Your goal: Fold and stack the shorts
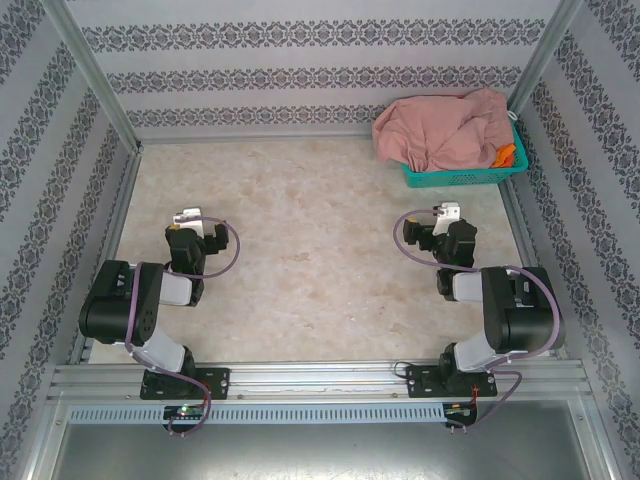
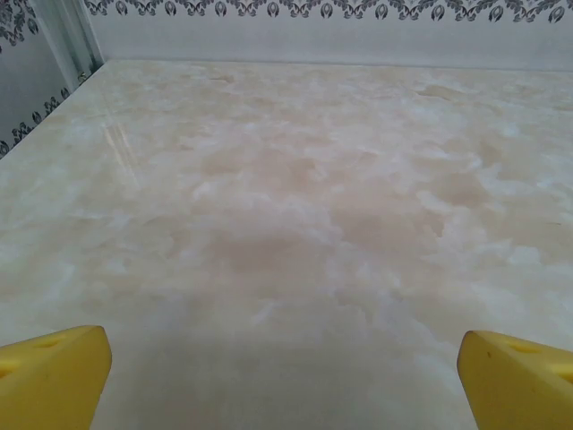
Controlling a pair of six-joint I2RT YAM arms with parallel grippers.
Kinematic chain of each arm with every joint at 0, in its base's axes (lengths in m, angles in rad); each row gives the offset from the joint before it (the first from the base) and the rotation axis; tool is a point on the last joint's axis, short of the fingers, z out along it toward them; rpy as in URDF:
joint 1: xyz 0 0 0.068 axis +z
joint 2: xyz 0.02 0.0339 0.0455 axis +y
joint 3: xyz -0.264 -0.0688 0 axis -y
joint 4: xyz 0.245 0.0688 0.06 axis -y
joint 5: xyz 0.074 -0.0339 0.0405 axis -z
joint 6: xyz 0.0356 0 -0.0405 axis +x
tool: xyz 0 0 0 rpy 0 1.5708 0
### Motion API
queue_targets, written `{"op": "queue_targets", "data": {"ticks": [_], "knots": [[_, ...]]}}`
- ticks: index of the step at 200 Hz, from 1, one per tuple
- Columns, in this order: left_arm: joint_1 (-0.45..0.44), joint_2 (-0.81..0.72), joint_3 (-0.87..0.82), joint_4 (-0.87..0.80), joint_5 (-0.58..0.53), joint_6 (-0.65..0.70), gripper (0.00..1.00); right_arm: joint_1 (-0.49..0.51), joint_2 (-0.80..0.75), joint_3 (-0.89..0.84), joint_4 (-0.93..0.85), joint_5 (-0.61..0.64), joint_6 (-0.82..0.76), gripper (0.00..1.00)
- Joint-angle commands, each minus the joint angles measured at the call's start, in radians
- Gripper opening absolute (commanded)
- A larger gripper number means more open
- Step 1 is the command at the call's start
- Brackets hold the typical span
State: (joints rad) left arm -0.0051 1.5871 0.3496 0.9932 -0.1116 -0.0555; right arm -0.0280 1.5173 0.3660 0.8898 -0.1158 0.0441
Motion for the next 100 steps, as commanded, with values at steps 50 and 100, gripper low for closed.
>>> {"op": "queue_targets", "data": {"ticks": [50, 100], "knots": [[0.005, -0.001, 0.017, -0.014, 0.043, 0.031, 1.0, 0.008, -0.006, 0.021, 0.006, 0.01, -0.018, 0.98], [0.005, -0.002, 0.028, -0.038, 0.049, 0.035, 1.0, 0.008, -0.005, 0.022, 0.003, 0.011, -0.018, 0.98]]}}
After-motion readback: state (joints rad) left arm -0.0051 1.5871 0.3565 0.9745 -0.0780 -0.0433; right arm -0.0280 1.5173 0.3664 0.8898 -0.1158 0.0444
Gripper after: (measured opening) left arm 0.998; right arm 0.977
